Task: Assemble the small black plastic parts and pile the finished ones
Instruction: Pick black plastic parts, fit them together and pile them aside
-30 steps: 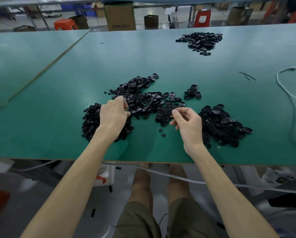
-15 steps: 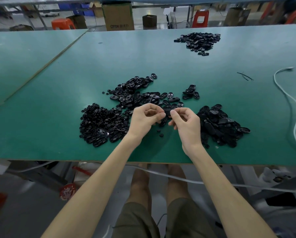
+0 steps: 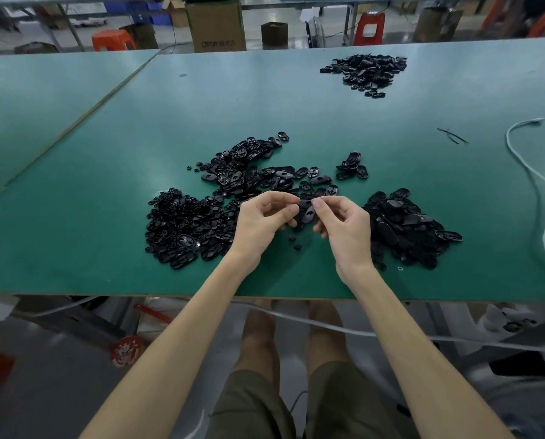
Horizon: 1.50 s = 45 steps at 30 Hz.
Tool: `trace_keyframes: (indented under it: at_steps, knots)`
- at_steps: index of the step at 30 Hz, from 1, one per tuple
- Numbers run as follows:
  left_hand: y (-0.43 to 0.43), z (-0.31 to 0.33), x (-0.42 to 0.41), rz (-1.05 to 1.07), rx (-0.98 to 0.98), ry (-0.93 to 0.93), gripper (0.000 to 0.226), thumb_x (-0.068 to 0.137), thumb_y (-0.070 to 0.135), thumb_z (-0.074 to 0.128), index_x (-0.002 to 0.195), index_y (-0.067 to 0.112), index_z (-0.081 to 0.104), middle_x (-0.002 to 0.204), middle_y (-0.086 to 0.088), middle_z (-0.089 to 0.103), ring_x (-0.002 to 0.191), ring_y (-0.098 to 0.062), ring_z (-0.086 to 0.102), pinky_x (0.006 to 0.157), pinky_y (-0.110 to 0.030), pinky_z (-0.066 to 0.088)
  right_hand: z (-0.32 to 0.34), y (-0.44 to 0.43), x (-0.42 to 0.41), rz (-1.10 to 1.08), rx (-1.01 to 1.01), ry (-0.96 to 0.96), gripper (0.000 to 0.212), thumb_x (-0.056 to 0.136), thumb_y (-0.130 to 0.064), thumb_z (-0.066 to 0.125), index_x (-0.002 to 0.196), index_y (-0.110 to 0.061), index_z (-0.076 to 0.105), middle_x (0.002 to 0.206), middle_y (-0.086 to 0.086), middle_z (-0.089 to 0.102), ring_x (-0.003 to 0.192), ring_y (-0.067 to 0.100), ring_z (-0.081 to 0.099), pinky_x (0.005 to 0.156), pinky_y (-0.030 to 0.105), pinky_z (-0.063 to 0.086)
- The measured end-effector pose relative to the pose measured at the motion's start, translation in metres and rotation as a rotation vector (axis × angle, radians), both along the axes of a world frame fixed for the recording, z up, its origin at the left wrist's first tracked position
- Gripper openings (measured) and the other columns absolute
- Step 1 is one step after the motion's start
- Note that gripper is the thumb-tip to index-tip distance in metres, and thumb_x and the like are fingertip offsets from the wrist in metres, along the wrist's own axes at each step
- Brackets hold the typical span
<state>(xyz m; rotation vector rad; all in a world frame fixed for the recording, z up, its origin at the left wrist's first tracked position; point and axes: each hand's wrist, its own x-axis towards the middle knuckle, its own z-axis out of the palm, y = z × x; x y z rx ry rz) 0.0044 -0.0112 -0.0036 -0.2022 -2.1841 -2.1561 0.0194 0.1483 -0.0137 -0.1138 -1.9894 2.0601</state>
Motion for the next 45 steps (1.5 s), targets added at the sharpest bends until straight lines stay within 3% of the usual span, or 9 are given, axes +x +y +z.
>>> trace_keyframes:
  at_steps: [8, 16, 24, 31, 35, 45]
  knots:
    - [0.0010, -0.0015, 0.0005, -0.031, -0.026, 0.011, 0.012, 0.089, 0.007, 0.078, 0.098, 0.015, 0.077, 0.085, -0.003, 0.076, 0.067, -0.013, 0.068, 0.066, -0.022, 0.052, 0.0009, -0.0003, 0.0010, 0.008, 0.023, 0.008, 0.004, 0.096, -0.017, 0.073, 0.093, -0.018, 0.075, 0.068, -0.005, 0.071, 0.059, 0.008, 0.062, 0.055, 0.021, 0.046]
    - [0.0029, 0.0005, 0.0026, -0.068, -0.035, 0.030, 0.011, 0.088, 0.000, 0.077, 0.098, 0.005, 0.076, 0.083, 0.002, 0.075, 0.069, -0.006, 0.066, 0.065, -0.017, 0.052, 0.0025, -0.0001, 0.0020, 0.010, 0.013, 0.007, 0.006, 0.096, -0.016, 0.074, 0.091, -0.020, 0.075, 0.072, -0.003, 0.072, 0.061, 0.009, 0.062, 0.056, 0.022, 0.048]
    - [0.0031, -0.0022, 0.0017, -0.074, -0.095, 0.069, 0.008, 0.090, 0.000, 0.075, 0.098, 0.002, 0.074, 0.083, 0.002, 0.073, 0.070, -0.009, 0.063, 0.070, -0.021, 0.054, 0.0030, -0.0001, 0.0034, 0.014, 0.005, -0.002, 0.005, 0.095, -0.013, 0.074, 0.092, -0.017, 0.075, 0.084, 0.012, 0.076, 0.061, 0.010, 0.062, 0.058, 0.024, 0.049]
    - [0.0028, -0.0037, 0.0016, -0.096, -0.140, 0.088, 0.007, 0.092, 0.002, 0.073, 0.096, 0.007, 0.073, 0.085, 0.000, 0.072, 0.074, -0.012, 0.063, 0.073, -0.026, 0.055, 0.0023, -0.0002, 0.0034, 0.018, 0.009, -0.001, 0.005, 0.095, -0.013, 0.074, 0.092, -0.017, 0.076, 0.082, 0.008, 0.077, 0.061, 0.009, 0.063, 0.057, 0.021, 0.048]
    - [0.0028, -0.0034, 0.0016, -0.089, -0.156, 0.081, 0.007, 0.091, 0.002, 0.074, 0.097, 0.006, 0.074, 0.082, 0.008, 0.073, 0.070, -0.007, 0.061, 0.072, -0.020, 0.052, 0.0029, 0.0005, 0.0034, 0.032, 0.007, 0.008, 0.008, 0.094, -0.013, 0.075, 0.090, -0.019, 0.076, 0.075, 0.001, 0.074, 0.061, 0.009, 0.062, 0.057, 0.020, 0.048]
    - [0.0031, -0.0022, 0.0024, -0.062, -0.162, 0.058, 0.011, 0.092, 0.005, 0.073, 0.102, 0.007, 0.078, 0.090, -0.003, 0.077, 0.072, -0.010, 0.067, 0.074, -0.022, 0.055, 0.0030, 0.0000, 0.0029, 0.010, 0.002, 0.004, 0.008, 0.095, -0.013, 0.074, 0.091, -0.020, 0.075, 0.073, -0.002, 0.074, 0.061, 0.010, 0.063, 0.057, 0.022, 0.049]
